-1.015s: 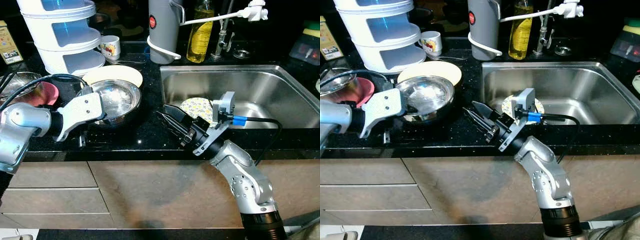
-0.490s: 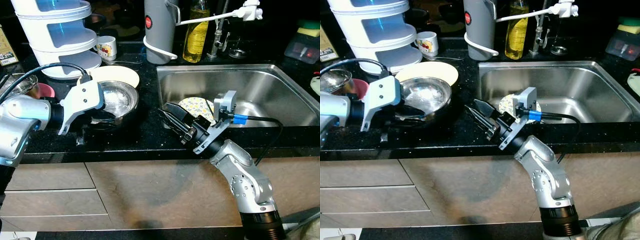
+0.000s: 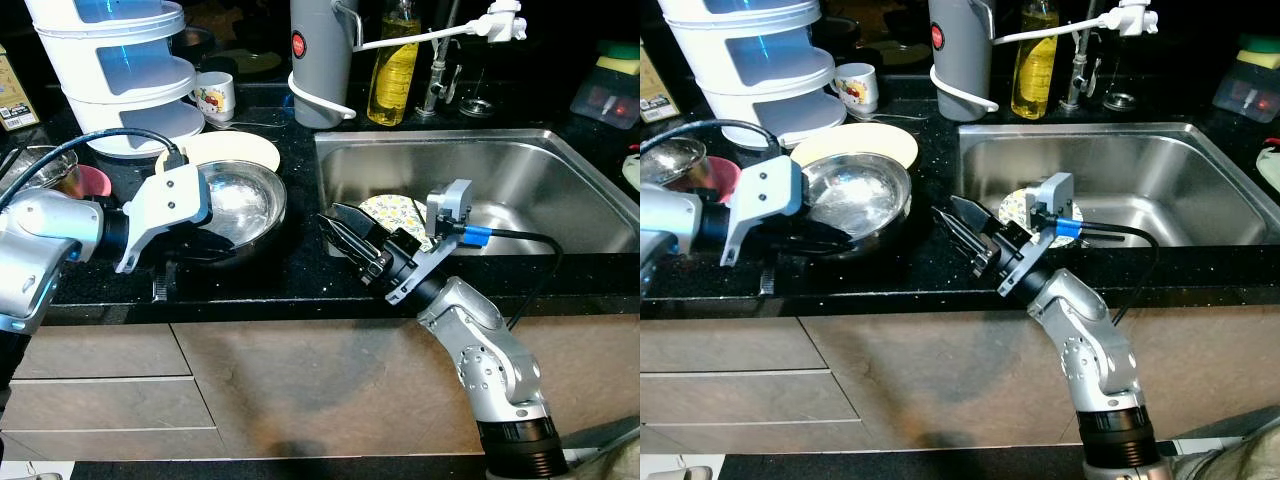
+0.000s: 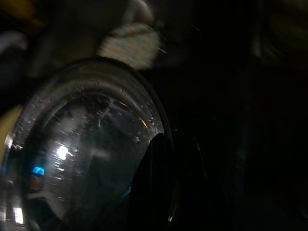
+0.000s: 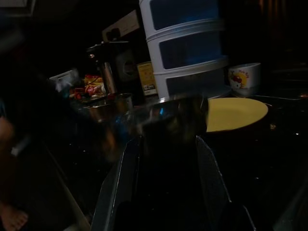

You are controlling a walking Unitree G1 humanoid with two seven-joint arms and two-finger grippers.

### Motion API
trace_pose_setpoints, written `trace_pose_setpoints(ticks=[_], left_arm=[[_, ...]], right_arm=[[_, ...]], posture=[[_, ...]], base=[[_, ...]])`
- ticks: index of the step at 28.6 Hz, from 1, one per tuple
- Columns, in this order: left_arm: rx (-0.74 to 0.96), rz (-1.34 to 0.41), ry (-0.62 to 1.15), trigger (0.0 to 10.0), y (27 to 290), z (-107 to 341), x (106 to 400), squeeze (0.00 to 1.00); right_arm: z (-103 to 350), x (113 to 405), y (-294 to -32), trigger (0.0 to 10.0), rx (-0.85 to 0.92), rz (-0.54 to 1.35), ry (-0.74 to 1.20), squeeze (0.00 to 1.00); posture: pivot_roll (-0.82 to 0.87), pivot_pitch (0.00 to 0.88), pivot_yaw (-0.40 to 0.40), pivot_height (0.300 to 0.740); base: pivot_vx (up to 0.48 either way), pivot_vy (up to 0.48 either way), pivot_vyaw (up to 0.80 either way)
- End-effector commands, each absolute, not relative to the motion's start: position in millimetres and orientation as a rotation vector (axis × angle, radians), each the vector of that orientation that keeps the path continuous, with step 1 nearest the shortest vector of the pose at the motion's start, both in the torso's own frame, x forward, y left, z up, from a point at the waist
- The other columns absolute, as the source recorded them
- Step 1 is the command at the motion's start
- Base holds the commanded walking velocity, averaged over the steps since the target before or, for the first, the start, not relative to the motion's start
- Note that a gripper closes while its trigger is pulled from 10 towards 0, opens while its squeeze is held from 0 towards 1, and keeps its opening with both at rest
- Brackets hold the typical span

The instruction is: Kitchen organization

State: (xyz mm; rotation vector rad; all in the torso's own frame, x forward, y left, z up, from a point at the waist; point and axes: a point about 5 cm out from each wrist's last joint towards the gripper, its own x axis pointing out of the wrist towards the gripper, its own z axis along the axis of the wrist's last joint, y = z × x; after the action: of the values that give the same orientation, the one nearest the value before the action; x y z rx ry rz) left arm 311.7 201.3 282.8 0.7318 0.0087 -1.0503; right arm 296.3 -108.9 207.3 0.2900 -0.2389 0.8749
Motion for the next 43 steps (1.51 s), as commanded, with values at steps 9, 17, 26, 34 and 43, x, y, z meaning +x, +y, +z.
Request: trace_pose_setpoints(ticks=[9, 17, 26, 34, 43], left_arm=[[0.615, -0.761, -0.405, 0.0, 196.1, 350.6, 322.9, 0.0], [0.477, -0.662, -0.408, 0.0, 188.4, 336.0, 335.0, 0.0], [0.38, -0.645, -0.343, 10.0, 173.5, 307.4, 339.9, 0.0], [0.357, -0.602, -0.361, 10.0, 173.5, 310.7, 339.4, 0.0], [0.371, -0.612, -0.351, 10.0, 168.7, 309.6, 337.3, 0.0]], right_arm=[[209.4, 305.9, -115.6, 10.0, 0.308, 0.783, -0.257, 0.0], [207.5, 309.1, -117.9, 10.0, 0.316, 0.734, -0.246, 0.0], [206.8, 309.4, -118.1, 10.0, 0.312, 0.726, -0.237, 0.0], [206.5, 307.5, -116.1, 10.0, 0.319, 0.748, -0.238, 0.0], [209.5, 306.7, -118.8, 10.0, 0.326, 0.738, -0.271, 0.0]], posture=[[0.08, 0.005, -0.027, 0.74], [0.08, 0.016, -0.022, 0.74], [0.08, 0.022, -0.027, 0.74], [0.09, 0.026, -0.027, 0.74], [0.09, 0.027, -0.027, 0.74]], base=[[0.0, 0.0, 0.0], [0.0, 0.0, 0.0], [0.0, 0.0, 0.0], [0.0, 0.0, 0.0], [0.0, 0.0, 0.62]])
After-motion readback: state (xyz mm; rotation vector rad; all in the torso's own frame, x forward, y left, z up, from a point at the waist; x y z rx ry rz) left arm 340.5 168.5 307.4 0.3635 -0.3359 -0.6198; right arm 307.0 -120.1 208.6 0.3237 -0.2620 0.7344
